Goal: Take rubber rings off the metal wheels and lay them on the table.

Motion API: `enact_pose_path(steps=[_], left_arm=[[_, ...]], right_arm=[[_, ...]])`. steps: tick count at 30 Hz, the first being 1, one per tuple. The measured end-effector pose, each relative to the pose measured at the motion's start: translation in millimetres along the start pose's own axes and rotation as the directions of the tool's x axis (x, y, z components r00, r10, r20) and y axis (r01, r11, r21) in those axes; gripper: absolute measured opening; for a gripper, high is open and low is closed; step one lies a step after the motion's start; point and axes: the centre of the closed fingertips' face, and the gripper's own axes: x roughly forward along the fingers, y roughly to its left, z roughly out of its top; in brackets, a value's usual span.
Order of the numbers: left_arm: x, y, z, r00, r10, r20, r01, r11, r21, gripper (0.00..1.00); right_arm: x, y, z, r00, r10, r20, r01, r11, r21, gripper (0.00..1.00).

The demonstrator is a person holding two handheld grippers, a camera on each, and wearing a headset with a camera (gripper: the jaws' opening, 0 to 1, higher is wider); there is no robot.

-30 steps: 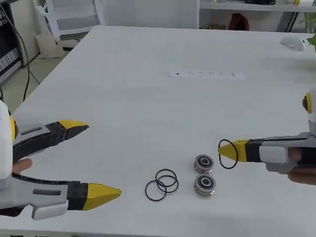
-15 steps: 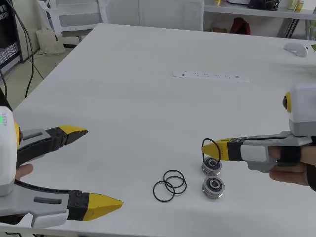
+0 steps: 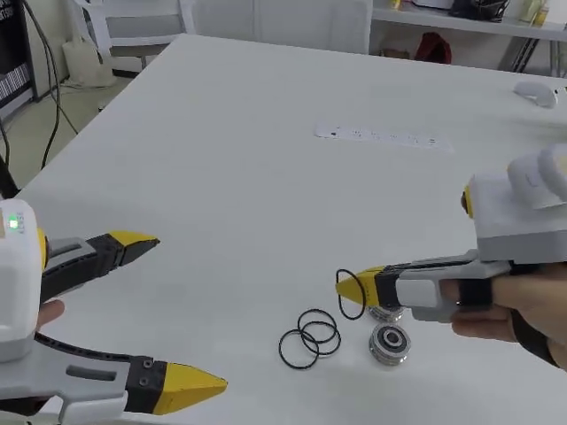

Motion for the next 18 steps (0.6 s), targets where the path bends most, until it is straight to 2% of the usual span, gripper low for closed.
enact_pose_path(steps=[5, 9, 15, 18], left_arm=[[0.9, 0.5, 1.0, 0.9998, 0.006, 0.019, -0.005, 1.0, -0.016, 1.0], [-0.7, 2.2, -2.3, 0.9999, 0.011, 0.01, -0.01, 1.0, -0.016, 0.99], [-6.9, 8.9, -6.5, 0.9994, 0.034, 0.003, -0.034, 0.999, -0.023, 0.99], [-8.5, 9.6, -7.0, 0.9991, 0.043, 0.005, -0.043, 0.999, -0.033, 0.99]], right_arm=[[16.9, -8.3, -11.9, 0.998, -0.019, -0.06, 0.019, 1.0, -0.007, 0.0], [24.1, -12.4, -17.3, 0.9955, -0.026, -0.091, 0.025, 1.0, -0.016, 0.0], [32.4, -31.4, -32.9, 0.9822, -0.088, -0.166, 0.081, 0.996, -0.048, 0.0], [34.7, -39.1, -40.0, 0.9764, -0.103, -0.19, 0.099, 0.995, -0.028, 0.0]])
